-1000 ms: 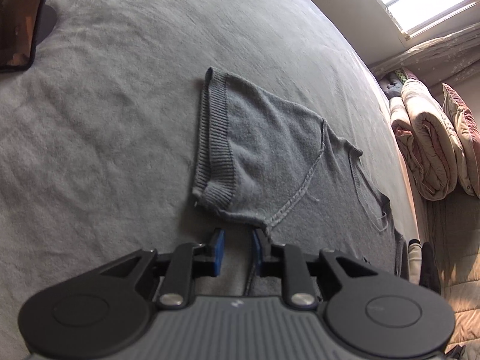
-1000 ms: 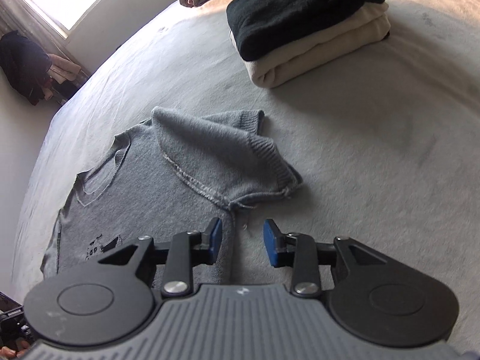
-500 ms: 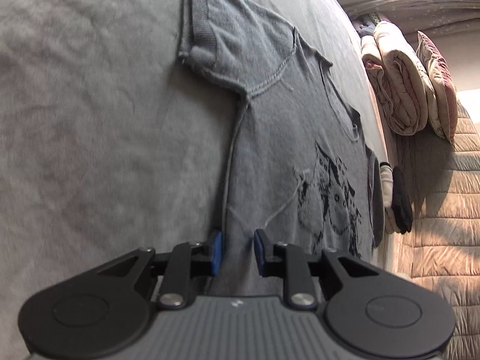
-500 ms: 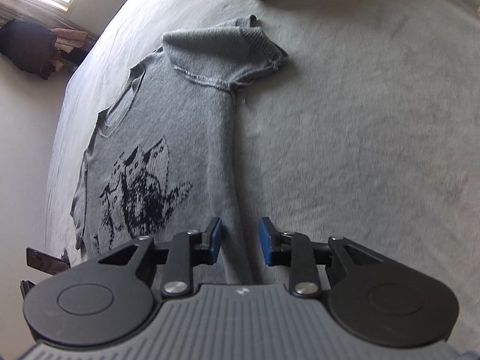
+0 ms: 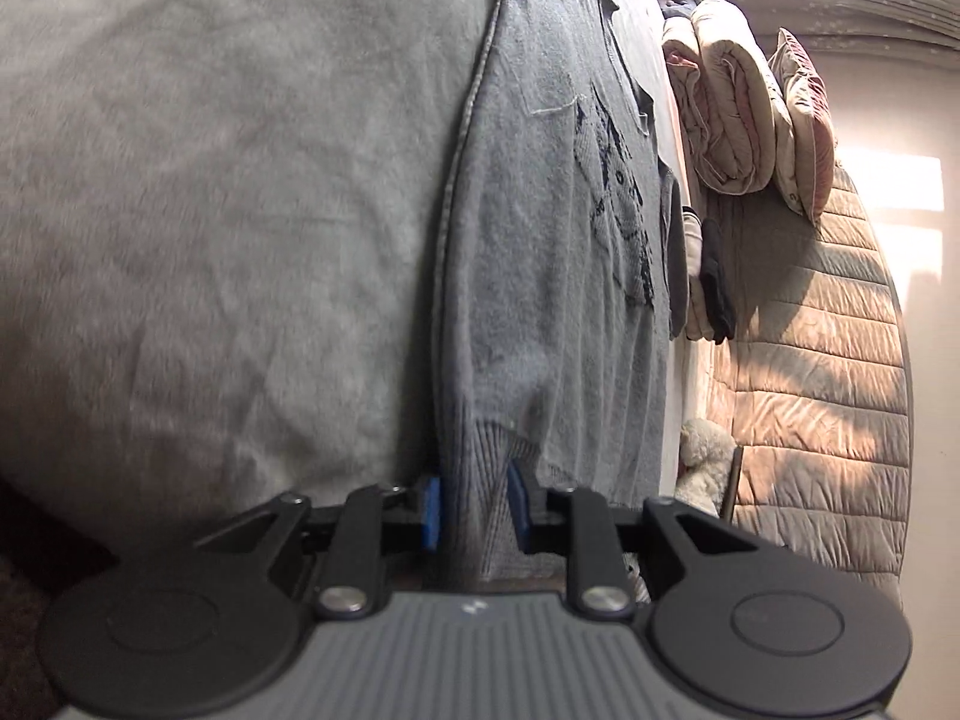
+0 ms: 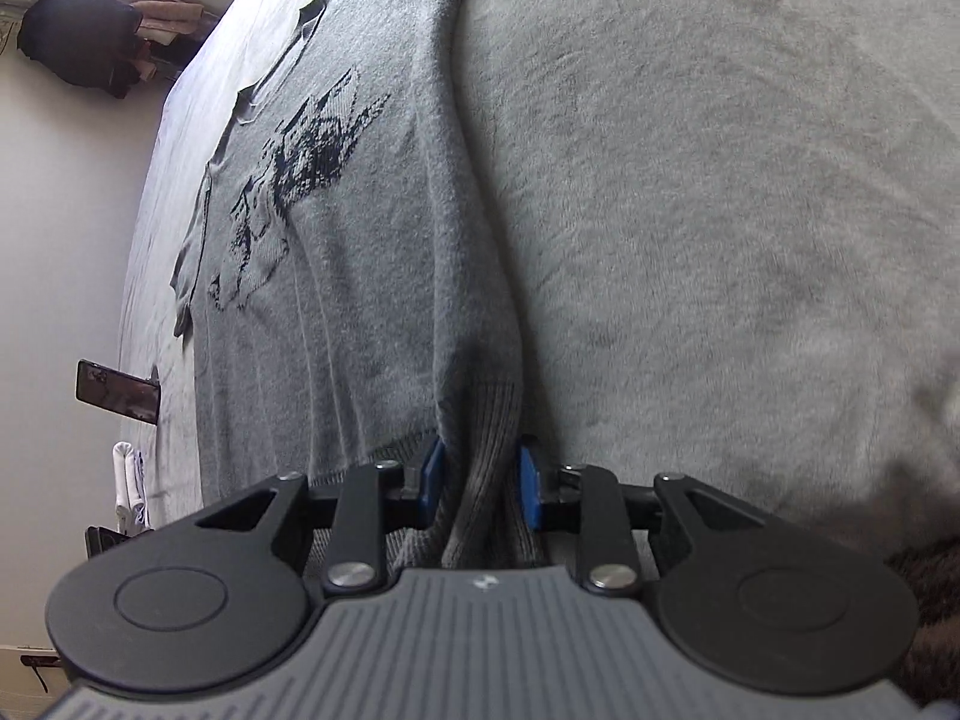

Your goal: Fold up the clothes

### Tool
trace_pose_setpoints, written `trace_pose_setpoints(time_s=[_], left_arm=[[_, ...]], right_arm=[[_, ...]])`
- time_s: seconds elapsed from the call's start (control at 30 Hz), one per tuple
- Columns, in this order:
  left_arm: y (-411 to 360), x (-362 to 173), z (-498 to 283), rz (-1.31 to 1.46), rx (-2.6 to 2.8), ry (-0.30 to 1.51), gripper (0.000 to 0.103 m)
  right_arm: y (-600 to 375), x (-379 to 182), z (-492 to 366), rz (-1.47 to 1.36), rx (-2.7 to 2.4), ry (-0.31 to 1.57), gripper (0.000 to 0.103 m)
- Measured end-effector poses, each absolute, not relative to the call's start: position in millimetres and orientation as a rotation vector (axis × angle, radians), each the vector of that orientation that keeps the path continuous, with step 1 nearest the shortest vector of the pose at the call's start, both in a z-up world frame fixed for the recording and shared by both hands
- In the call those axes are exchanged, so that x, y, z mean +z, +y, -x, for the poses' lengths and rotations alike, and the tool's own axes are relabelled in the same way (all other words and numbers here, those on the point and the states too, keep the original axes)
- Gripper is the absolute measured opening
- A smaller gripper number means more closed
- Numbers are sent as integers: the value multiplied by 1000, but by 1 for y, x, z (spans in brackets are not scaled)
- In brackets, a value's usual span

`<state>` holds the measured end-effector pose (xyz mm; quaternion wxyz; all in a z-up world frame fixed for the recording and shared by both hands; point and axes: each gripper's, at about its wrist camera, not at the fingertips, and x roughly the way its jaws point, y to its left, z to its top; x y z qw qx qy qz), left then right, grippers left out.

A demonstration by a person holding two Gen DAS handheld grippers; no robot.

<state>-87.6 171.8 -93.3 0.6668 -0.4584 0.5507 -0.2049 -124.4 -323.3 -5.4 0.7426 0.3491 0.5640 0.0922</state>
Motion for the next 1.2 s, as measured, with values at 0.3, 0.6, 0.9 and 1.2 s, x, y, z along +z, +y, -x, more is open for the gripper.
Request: trace_pose_setpoints(time_s=[0.3, 0.6, 0.9, 1.2], left_arm=[[176, -91, 110, 1066, -451, 1219, 23], [176, -90, 121, 1042, -443, 1181, 23], [181, -91, 122, 1049, -433, 1168, 24], [175, -91, 122, 1039, -426, 1138, 28]], right_arm=[[-308, 20, 162, -576, 164, 1171, 36], [-249, 23, 191, -96, 139, 1068, 36], [-223, 8, 189, 70, 51, 966, 31], [-249, 24, 188, 85, -51, 934, 5]])
